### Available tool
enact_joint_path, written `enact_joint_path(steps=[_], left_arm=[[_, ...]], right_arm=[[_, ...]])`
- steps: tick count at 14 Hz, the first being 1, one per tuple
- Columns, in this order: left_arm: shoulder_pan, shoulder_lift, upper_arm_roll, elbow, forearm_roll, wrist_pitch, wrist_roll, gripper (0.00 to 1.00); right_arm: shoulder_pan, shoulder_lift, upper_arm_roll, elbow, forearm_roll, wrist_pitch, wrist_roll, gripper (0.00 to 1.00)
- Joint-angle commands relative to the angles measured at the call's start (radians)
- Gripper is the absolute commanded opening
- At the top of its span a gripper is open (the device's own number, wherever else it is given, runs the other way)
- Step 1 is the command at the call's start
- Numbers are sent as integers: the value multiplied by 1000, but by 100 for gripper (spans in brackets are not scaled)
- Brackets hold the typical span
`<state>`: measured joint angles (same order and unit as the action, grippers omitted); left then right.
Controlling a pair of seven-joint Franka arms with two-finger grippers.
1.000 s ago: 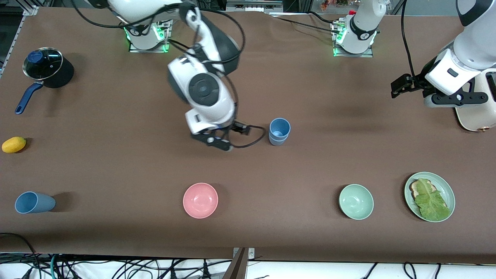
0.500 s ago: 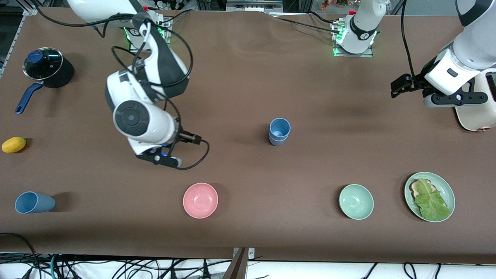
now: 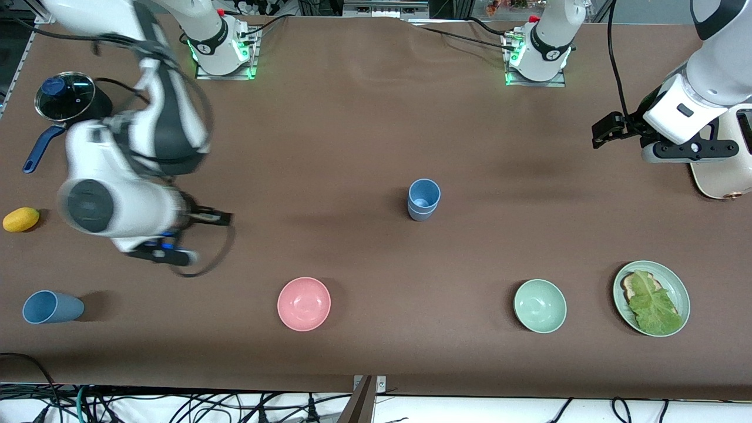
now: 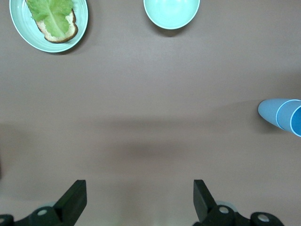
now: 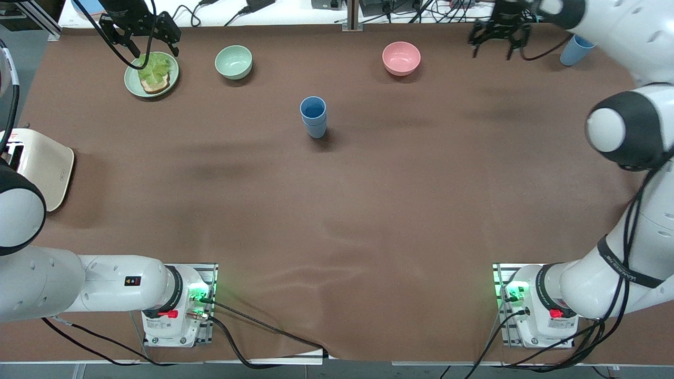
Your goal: Stack blue cups with both arms
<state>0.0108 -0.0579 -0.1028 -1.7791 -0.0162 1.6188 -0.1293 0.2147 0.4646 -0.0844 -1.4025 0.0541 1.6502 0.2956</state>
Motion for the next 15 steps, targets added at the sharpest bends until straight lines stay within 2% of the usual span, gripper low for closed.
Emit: enact_joint_path(steps=[1, 2, 6, 10, 15], left_arm=[[2, 7, -2, 24, 2, -28, 10, 100], [3, 6, -2, 24, 2, -30, 14, 100], [6, 7, 3, 26, 2, -30, 20, 100], [5, 23, 5, 61, 2, -30, 22, 100], [5, 26, 2, 64, 4, -31, 19, 100]], right_arm=[[-54, -249, 15, -272, -51, 105, -134, 100], [-66, -273, 15, -274, -94, 80, -142, 100], [-126, -427, 31, -349, -100, 36, -153, 100], [-236, -475, 86, -342, -92, -27, -279, 100], [-210, -454, 81, -276, -83, -76, -277, 100]])
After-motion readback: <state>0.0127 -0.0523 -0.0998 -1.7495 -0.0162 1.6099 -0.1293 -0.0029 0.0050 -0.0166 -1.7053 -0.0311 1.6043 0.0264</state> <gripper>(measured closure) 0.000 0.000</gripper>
